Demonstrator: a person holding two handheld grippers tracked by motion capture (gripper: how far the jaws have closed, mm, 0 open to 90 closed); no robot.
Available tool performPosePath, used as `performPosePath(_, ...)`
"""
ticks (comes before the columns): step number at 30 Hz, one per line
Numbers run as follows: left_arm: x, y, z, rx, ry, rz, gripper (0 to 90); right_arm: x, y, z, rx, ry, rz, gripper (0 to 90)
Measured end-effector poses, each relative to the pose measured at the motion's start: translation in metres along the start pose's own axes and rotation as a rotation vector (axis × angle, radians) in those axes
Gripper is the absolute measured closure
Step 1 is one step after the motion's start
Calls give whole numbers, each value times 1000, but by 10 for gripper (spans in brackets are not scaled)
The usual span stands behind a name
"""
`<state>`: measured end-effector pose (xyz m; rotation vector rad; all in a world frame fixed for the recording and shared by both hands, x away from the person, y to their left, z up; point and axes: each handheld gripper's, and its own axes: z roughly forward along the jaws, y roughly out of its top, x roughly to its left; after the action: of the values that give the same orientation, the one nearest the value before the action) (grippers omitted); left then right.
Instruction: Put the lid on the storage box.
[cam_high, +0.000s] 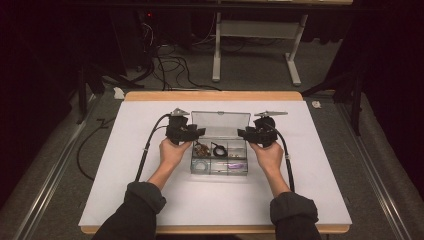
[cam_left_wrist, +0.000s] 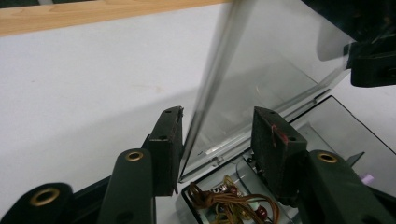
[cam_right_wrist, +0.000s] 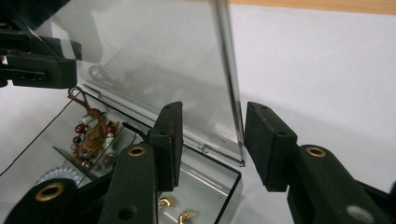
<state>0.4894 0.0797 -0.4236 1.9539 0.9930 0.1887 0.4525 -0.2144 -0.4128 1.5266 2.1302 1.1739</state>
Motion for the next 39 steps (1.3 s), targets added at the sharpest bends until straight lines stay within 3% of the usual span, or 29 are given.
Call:
performPosePath(2,-2,0,0,0,10,13,529,1,0,0,2,-5,-6,579)
performPosePath(3,-4,-1,-1,1,16,26,529,4,-1,-1,2,-18,-34,572)
performPosePath(8,-5,-3,-4,-7,11,33,528,7,-2,-2,7,-25,-52,550)
performPosePath(17,-6,-6,-6,-19,10,37,532,5,-13,-9,0,-55,-56,490)
performPosePath(20,-5,-7,-8,-20,7,40,533,2,-20,-15,-9,-35,-38,535)
performPosePath(23,-6,-7,-9,-24,5,39,536,1,-27,-21,-19,-20,-37,677)
performPosePath(29,-6,-8,-10,-25,9,46,537,1,-28,-23,-24,20,-36,809)
performPosePath(39,-9,-11,-14,-32,23,67,535,3,-24,-23,-38,36,-33,875)
